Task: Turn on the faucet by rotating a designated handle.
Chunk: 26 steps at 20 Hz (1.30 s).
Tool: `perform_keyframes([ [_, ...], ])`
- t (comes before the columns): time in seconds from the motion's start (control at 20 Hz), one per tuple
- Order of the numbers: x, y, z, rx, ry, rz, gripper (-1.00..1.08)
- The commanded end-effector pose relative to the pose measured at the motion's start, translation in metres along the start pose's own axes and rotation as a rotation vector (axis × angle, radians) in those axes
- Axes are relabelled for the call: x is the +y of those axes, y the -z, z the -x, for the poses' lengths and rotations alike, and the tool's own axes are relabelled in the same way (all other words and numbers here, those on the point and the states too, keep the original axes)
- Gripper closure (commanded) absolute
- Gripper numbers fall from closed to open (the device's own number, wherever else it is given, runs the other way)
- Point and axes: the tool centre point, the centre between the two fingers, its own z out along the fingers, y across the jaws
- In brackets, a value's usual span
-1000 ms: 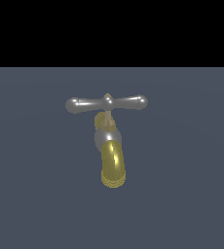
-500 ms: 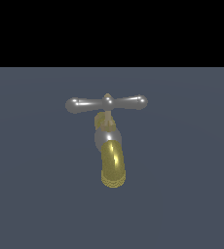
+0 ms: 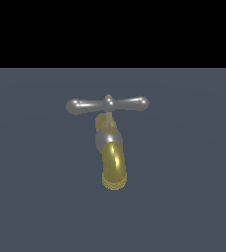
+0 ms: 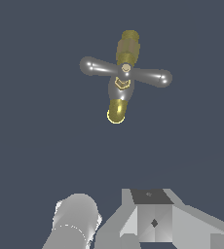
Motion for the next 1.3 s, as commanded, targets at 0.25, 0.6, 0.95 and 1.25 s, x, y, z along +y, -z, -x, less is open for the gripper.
perform_keyframes([
  [0.25, 0.019, -0.032, -0.003, -0.003, 0.187, -0.001, 1.08],
  [0.6, 0.037, -0.062, -0.01, -0.005, 0.361, -0.003, 1.08],
  [0.95, 0.053, -0.092, -0.02, -0.008, 0.535, -0.004, 1.08],
  [1.25, 0.065, -0.118, -0.03, -0.011, 0.683, -0.004, 1.08],
])
